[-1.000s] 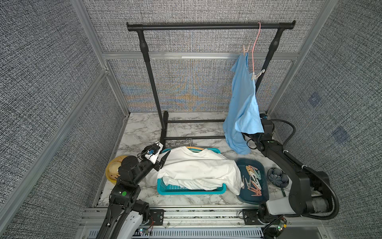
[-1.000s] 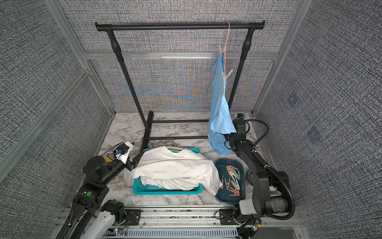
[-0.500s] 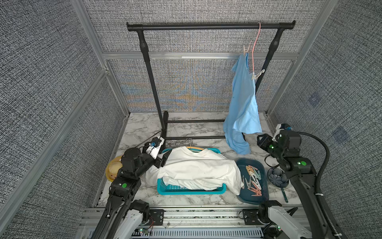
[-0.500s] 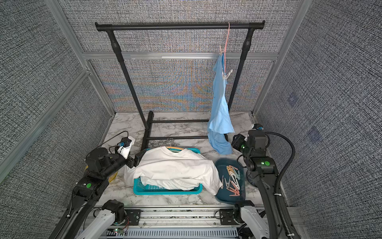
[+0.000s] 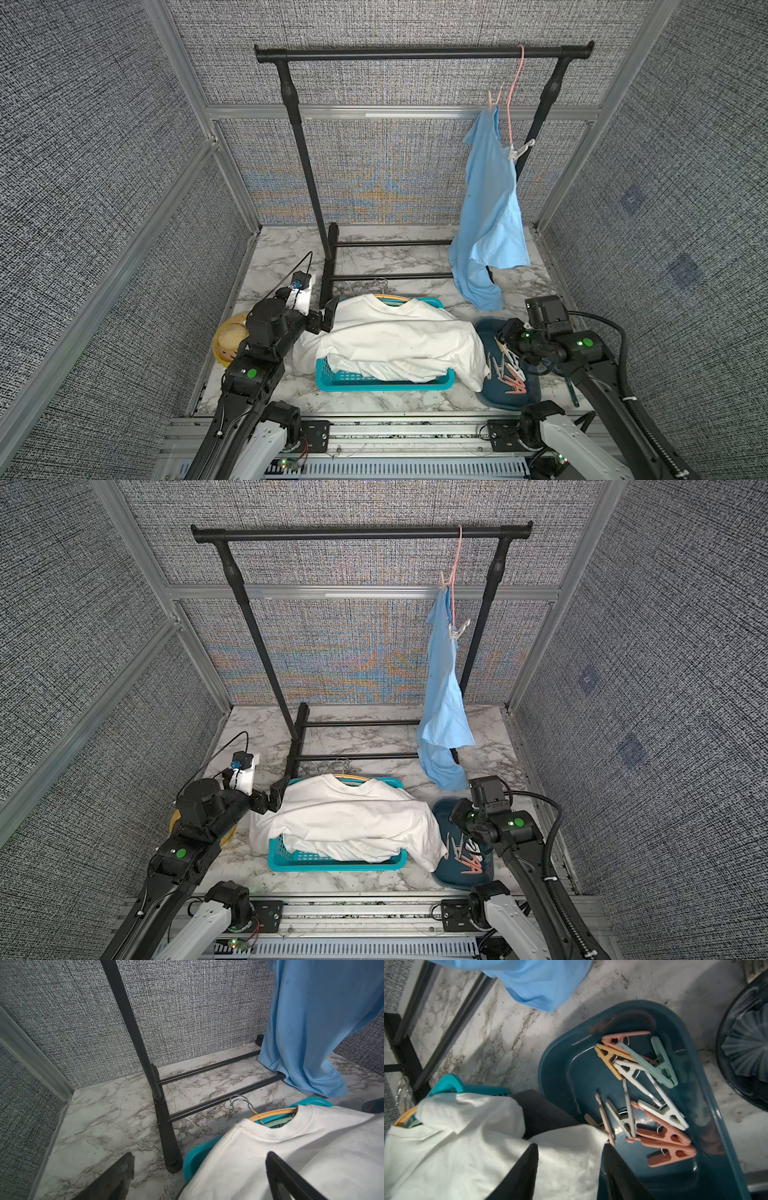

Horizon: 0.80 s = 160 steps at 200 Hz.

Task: Use clothespins to secure the t-shirt on both sides of the hanger
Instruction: Pick up the clothespin from the storage box.

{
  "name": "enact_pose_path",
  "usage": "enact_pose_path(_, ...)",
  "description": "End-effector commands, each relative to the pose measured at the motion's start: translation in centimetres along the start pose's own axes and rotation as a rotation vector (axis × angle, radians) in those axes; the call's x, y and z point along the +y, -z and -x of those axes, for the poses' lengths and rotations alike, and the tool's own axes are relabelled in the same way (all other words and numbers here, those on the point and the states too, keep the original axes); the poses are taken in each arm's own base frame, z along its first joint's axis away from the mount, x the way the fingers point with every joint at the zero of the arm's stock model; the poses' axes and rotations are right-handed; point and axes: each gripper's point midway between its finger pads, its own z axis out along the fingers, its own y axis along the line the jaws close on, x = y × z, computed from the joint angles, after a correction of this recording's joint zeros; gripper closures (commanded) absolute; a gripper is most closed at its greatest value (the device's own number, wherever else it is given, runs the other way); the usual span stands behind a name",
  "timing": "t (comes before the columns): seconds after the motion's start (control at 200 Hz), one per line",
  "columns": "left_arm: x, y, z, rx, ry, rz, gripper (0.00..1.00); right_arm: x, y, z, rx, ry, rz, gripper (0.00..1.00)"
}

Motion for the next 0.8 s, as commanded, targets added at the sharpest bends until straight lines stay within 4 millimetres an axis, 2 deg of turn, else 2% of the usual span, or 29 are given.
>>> enact_pose_path(0.0, 0.4, -0.4, -0.4, 0.018, 0.042, 0.022, 0.03, -1.3, -0.8, -0.5, 0.002, -0.013, -0.074, 0.45)
enact_pose_path(0.31, 1.6, -0.3, -1.1, 0.023, 0.079, 0.092, 0.02, -2.7, -4.7, -1.0, 0.02, -0.026, -0.154, 0.45)
enact_pose_path(0.5, 1.3, -0.5, -1.6, 0.022, 0.092, 0.077, 0.03, -2.5, -6.5, -1.0, 0.037, 0.02, -0.169, 0.46)
enact_pose_path(0.796, 1.3, -0.9, -2.1, 0.05, 0.095, 0.074, 0.06, -2.0, -8.1, -1.7, 0.057, 0.04, -0.173, 0.65)
